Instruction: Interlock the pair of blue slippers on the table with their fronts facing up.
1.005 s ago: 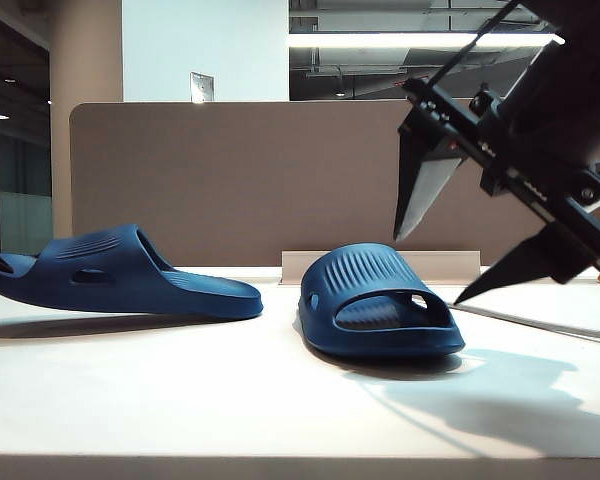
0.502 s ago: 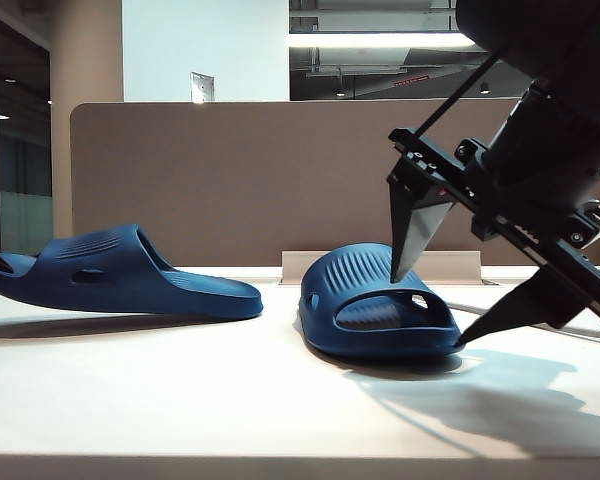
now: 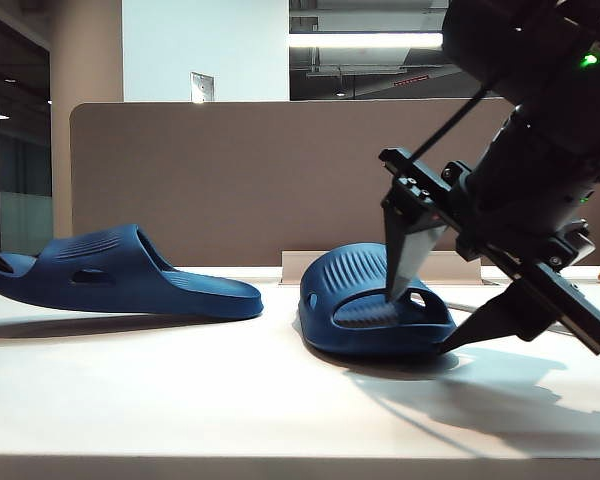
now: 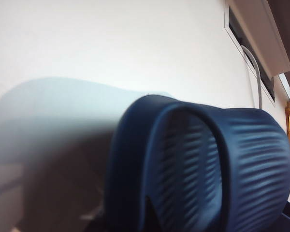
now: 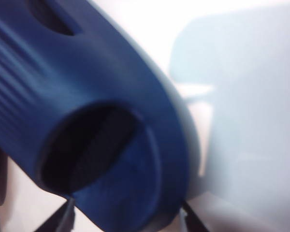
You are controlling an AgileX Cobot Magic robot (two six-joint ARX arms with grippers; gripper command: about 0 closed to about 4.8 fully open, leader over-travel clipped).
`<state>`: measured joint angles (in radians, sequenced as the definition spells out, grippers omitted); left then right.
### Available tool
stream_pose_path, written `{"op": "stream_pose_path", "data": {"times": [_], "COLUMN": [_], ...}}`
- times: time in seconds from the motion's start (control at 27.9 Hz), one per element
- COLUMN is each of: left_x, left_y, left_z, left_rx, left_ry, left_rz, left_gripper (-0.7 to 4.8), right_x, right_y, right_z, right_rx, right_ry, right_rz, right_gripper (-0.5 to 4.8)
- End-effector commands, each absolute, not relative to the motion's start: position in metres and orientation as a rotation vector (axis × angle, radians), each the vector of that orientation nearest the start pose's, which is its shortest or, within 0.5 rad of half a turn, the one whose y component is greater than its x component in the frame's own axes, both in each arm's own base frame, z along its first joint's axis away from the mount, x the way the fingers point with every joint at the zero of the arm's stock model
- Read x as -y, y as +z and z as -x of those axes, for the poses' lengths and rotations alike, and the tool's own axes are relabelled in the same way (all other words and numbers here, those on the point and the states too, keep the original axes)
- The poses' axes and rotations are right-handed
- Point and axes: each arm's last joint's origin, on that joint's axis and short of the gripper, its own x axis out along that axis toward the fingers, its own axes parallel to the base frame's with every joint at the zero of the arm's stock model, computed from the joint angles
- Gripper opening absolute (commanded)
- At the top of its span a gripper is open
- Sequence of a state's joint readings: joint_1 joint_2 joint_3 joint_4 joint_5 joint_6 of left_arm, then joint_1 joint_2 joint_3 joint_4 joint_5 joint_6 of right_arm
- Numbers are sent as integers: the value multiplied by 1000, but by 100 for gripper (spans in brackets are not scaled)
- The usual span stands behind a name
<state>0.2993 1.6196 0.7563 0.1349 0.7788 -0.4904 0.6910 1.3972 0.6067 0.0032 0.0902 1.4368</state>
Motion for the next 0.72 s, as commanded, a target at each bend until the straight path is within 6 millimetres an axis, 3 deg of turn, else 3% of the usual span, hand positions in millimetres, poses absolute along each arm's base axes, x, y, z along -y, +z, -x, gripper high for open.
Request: {"op": "stream_pose_path", "data": {"times": [0.04,0.72], "left_x": [-70,-70], "left_y": [164,165], "left_z": [-297,-297], "left_rx": [-725,-720], "left_ry": [-316,-318], "left_rz": [835,832], "left_gripper": [-6,-6], "right_x": [-164,-166], "right_y": [165,151], "right_z": [-202,-206], "right_rx": [-952,-950], "right_ry": [-47,-117], "right_rz": [-1048,-1042], "right_gripper": [274,268]}}
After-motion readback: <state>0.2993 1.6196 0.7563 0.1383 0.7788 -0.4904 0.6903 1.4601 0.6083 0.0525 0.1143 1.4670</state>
